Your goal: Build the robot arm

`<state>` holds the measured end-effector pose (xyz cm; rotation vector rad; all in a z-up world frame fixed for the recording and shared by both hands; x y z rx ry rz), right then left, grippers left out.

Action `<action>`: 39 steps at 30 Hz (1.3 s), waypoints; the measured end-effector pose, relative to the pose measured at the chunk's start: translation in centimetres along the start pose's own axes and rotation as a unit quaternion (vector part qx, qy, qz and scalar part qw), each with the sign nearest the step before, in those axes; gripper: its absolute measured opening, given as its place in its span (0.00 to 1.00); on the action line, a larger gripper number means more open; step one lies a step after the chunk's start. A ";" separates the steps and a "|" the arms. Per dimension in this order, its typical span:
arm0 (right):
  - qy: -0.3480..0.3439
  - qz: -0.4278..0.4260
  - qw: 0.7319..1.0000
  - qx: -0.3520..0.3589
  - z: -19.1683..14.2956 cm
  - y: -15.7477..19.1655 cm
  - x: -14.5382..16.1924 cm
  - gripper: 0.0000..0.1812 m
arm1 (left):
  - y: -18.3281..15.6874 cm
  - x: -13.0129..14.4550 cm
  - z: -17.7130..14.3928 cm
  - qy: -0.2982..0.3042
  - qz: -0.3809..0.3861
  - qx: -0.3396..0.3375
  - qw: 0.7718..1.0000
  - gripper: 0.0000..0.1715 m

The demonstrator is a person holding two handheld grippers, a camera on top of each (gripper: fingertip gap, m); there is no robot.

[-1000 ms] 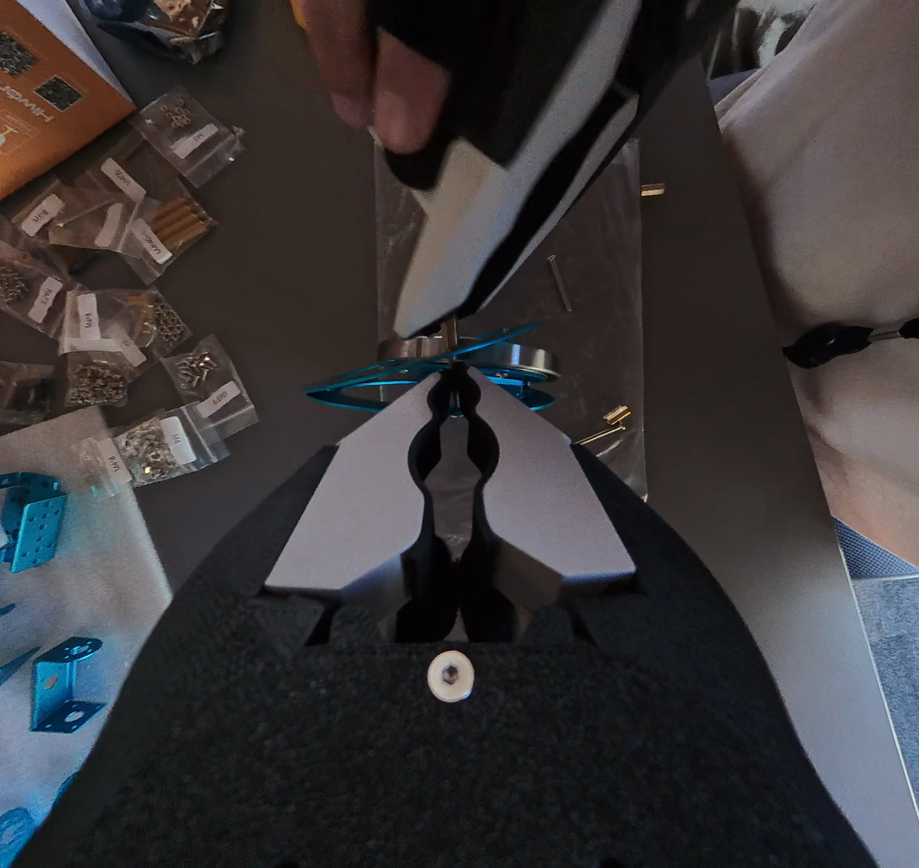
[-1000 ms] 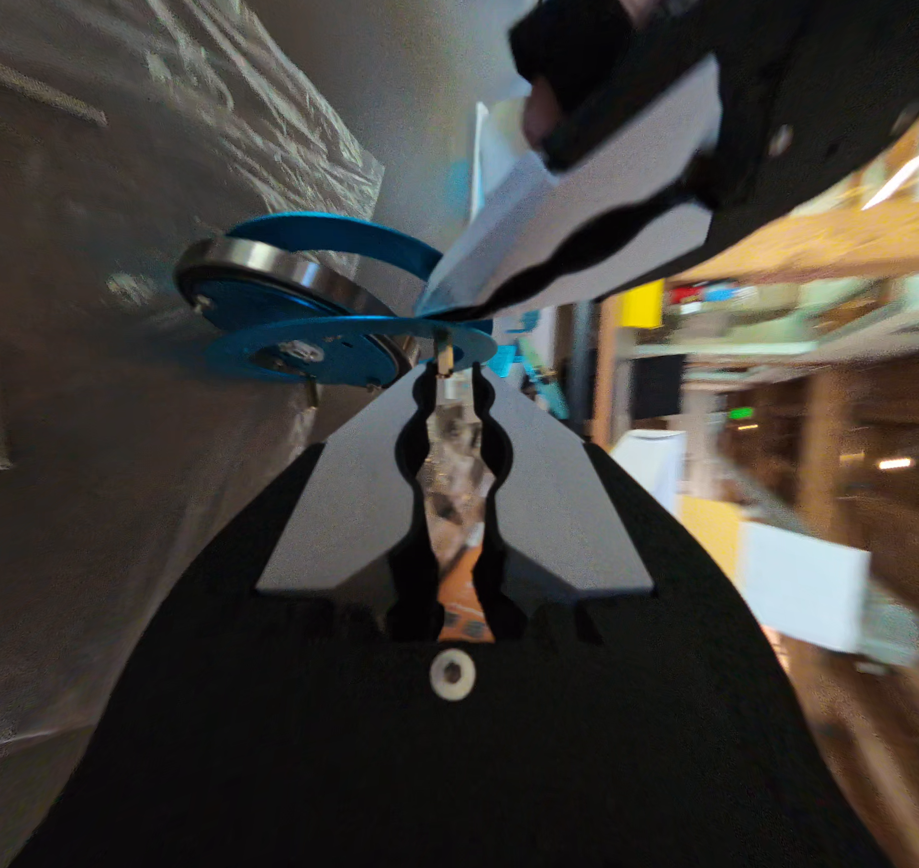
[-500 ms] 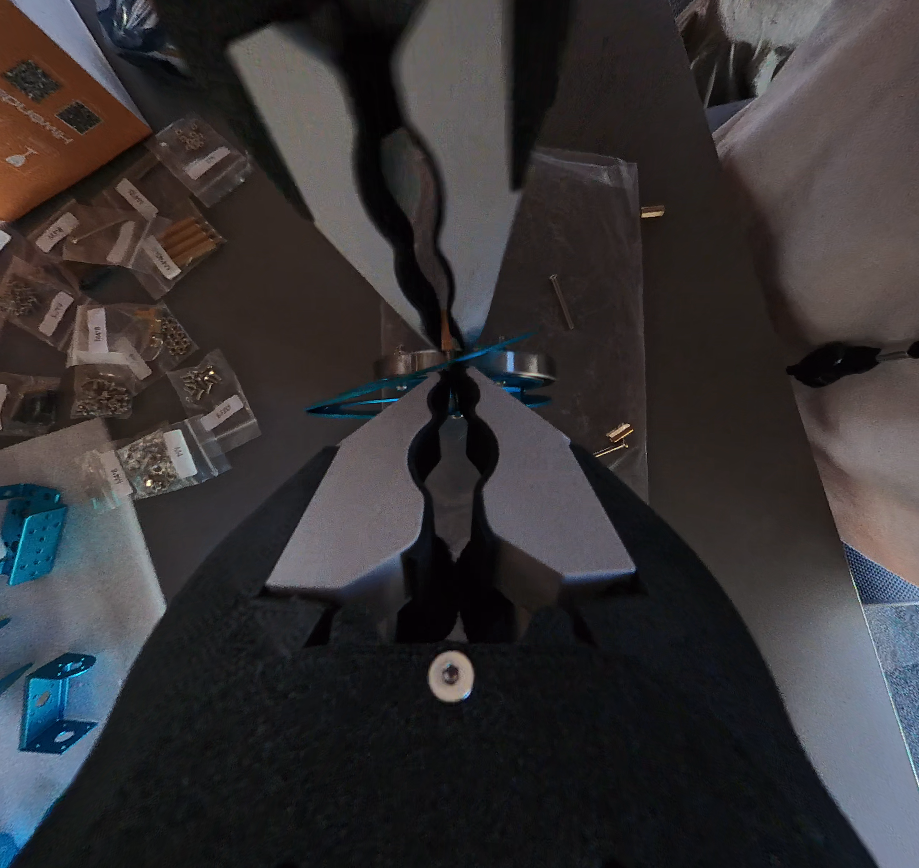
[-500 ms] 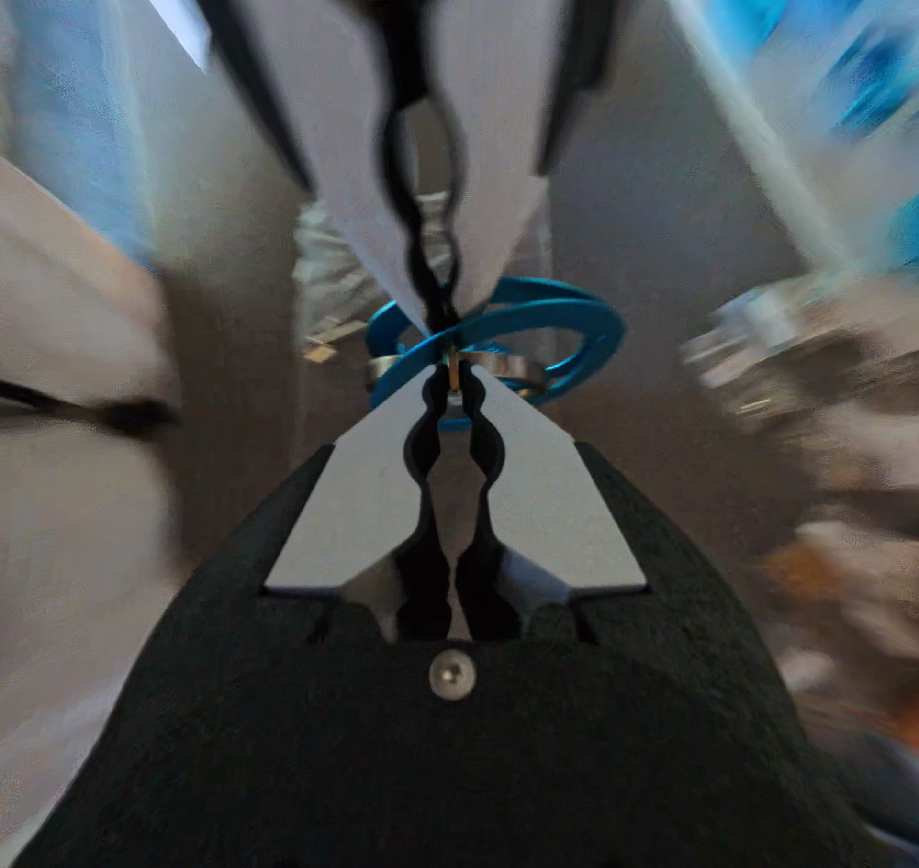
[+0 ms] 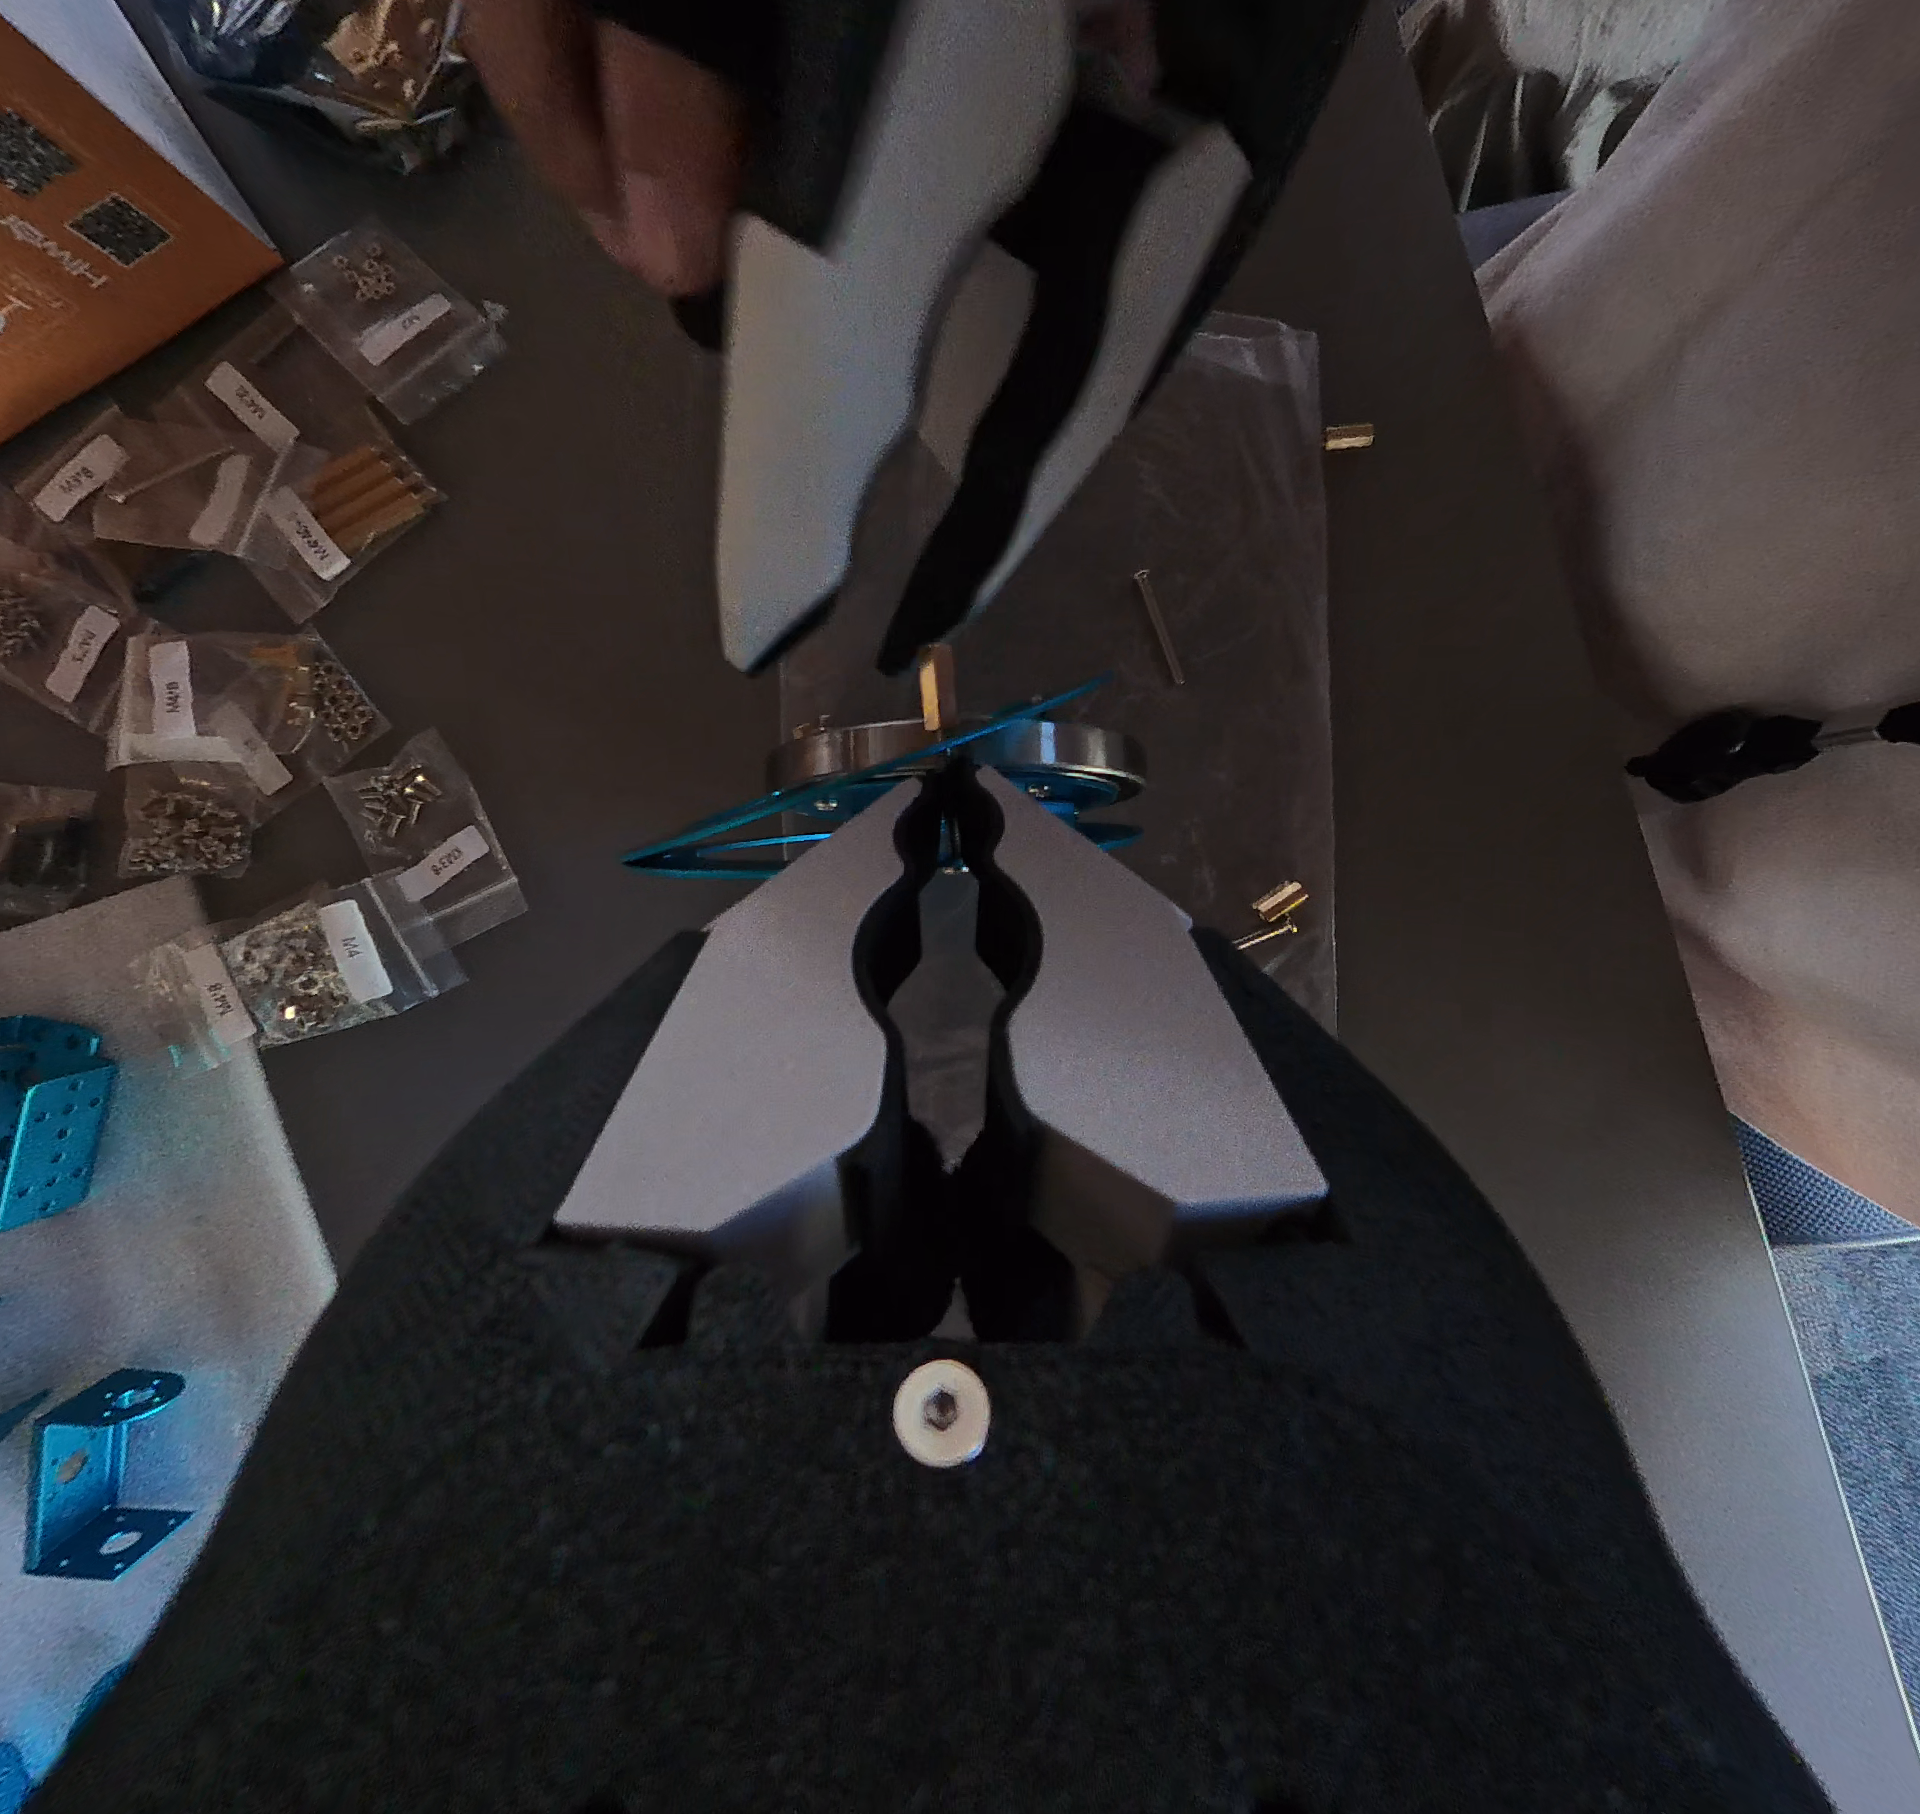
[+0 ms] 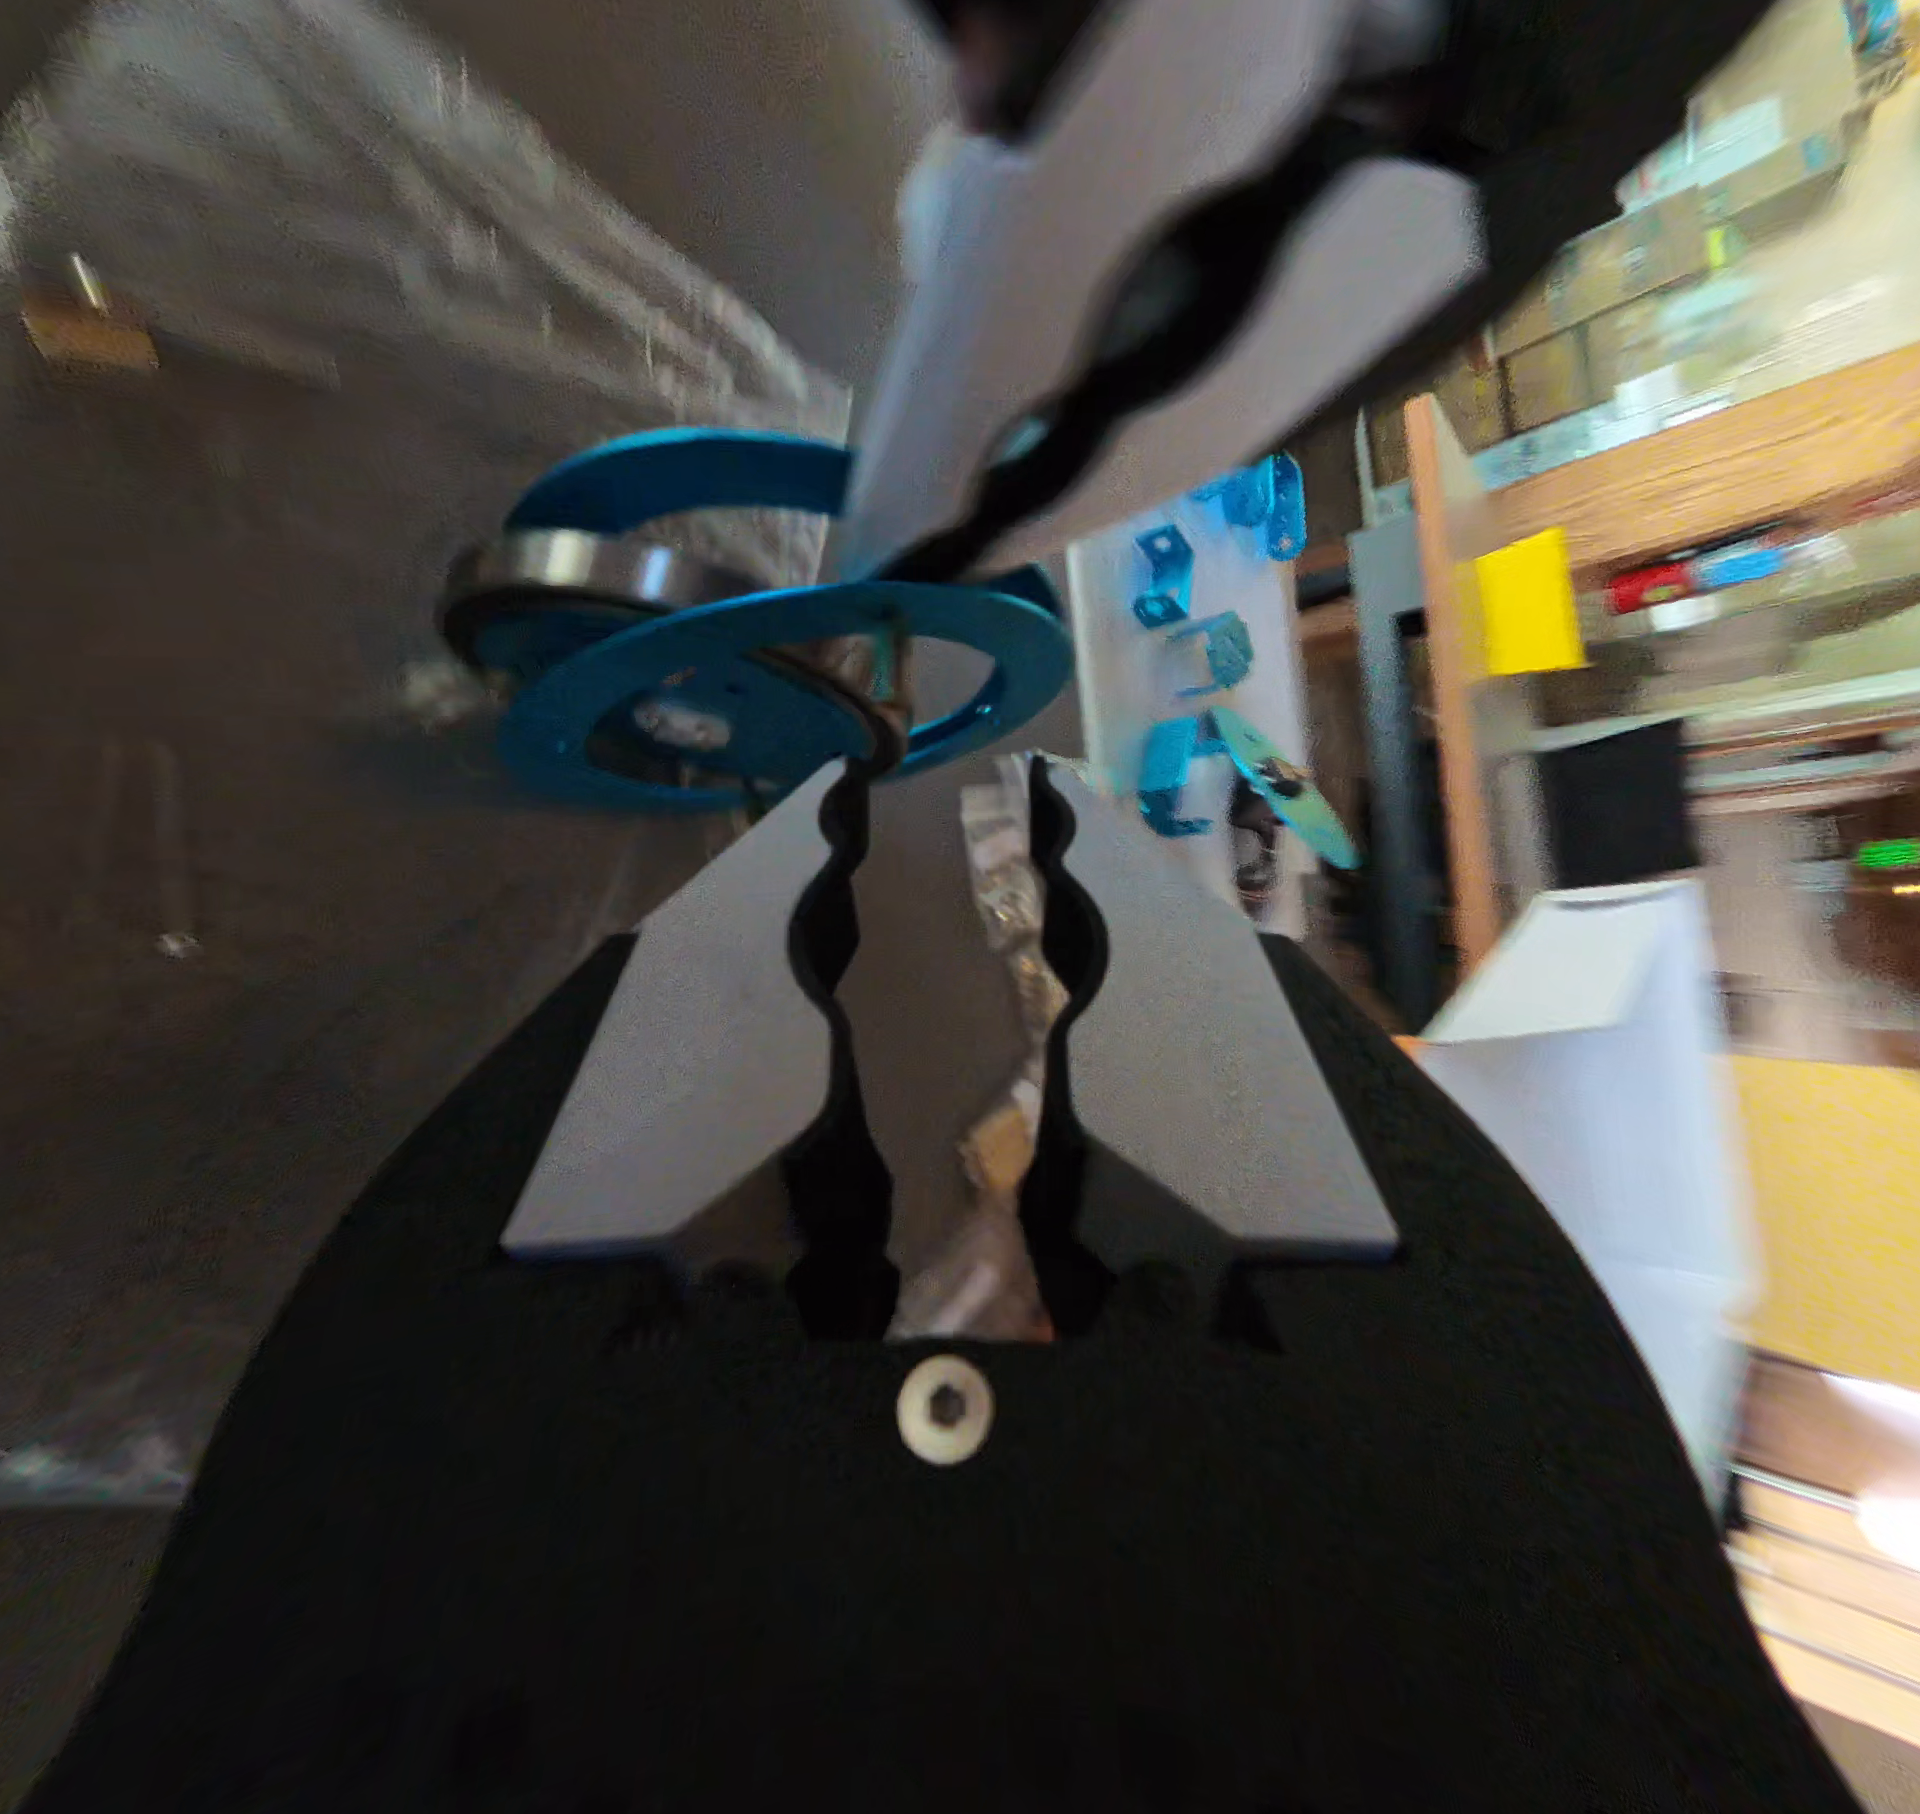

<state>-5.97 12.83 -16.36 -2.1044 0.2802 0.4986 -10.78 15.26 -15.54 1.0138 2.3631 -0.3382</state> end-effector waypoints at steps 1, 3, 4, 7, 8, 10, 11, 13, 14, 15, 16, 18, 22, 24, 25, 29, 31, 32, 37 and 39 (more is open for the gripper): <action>0.032 -0.054 0.998 0.015 0.3 0.5 -0.2 0.19 | 0.1 0.0 0.0 0.000 -0.003 0.001 1.000 0.01; 0.051 -0.133 0.989 0.048 0.4 1.1 -1.2 0.15 | 0.2 0.0 0.0 -0.001 -0.010 0.003 1.000 0.01; 0.058 -0.158 0.984 0.063 0.5 1.1 -1.5 0.12 | 0.3 -0.1 0.0 -0.002 -0.013 0.003 1.000 0.01; 0.072 -0.195 0.974 0.089 0.5 0.8 -1.8 0.02 | 0.2 0.0 0.1 -0.003 -0.017 0.009 1.000 0.01; 0.075 -0.188 0.976 0.083 0.5 0.7 -1.8 0.02 | 0.1 -0.1 0.1 -0.005 -0.018 0.008 1.000 0.01; 0.082 -0.111 0.990 0.042 0.5 0.4 -1.7 0.02 | 0.3 -0.1 0.0 -0.008 -0.020 0.002 1.000 0.01; 0.074 -0.044 0.996 0.000 0.5 0.4 -1.7 0.02 | 0.2 0.0 0.0 -0.008 -0.020 0.004 1.000 0.01; 0.056 0.122 0.986 -0.098 0.6 0.2 -1.5 0.02 | 0.3 -0.1 0.0 -0.009 -0.017 -0.002 1.000 0.01; 0.042 0.204 0.966 -0.151 0.6 0.1 -1.5 0.02 | 0.3 -0.1 -0.1 -0.007 -0.015 -0.003 1.000 0.01; 0.033 0.302 0.927 -0.220 0.6 0.3 -1.5 0.02 | 0.2 -0.1 0.0 -0.006 -0.012 -0.003 1.000 0.01; 0.033 0.393 0.875 -0.281 0.6 0.3 -1.3 0.02 | 0.2 -0.2 0.0 -0.005 -0.010 -0.005 1.000 0.01; 0.018 0.524 0.762 -0.381 0.5 0.4 -1.3 0.02 | 0.1 -0.3 0.0 -0.004 -0.008 -0.005 1.000 0.01; -0.004 0.646 0.602 -0.469 0.5 0.6 -1.3 0.02 | 0.1 -0.2 0.0 -0.006 -0.009 -0.004 1.000 0.01; -0.034 0.636 0.622 -0.455 0.6 0.5 -1.1 0.02 | 0.2 -0.2 -0.1 -0.009 -0.012 -0.008 1.000 0.01; -0.042 0.597 0.674 -0.432 0.4 0.6 -1.0 0.02 | 0.2 -0.2 0.0 -0.010 -0.012 -0.006 1.000 0.01; -0.026 0.294 0.937 -0.189 -0.1 0.3 0.1 0.19 | 0.1 -0.1 0.0 -0.007 -0.008 -0.001 1.000 0.01; 0.004 0.112 0.993 -0.040 -0.7 -0.2 -0.1 0.18 | 0.1 -0.2 0.0 -0.005 -0.012 0.002 1.000 0.01; 0.021 0.025 0.999 0.014 -0.8 -0.1 -0.6 0.18 | 0.2 -0.2 0.0 -0.004 -0.015 0.004 1.000 0.02; 0.072 -0.205 0.971 0.103 -0.2 1.4 -2.4 0.06 | 0.3 -0.2 0.0 -0.009 -0.027 0.011 1.000 0.01; 0.082 -0.219 0.966 0.115 0.1 1.1 -2.4 0.02 | 0.3 -0.1 0.1 -0.007 -0.029 0.007 1.000 0.02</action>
Point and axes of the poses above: each gripper's, where its closed fingertips meet, z out along the fingers, x out of its underside, y = z × x across the jaws, the point moved 3 cm from there along -z, back along the fingers, and after that the axes turned 1 degree about -y, right-handed, at the moved point
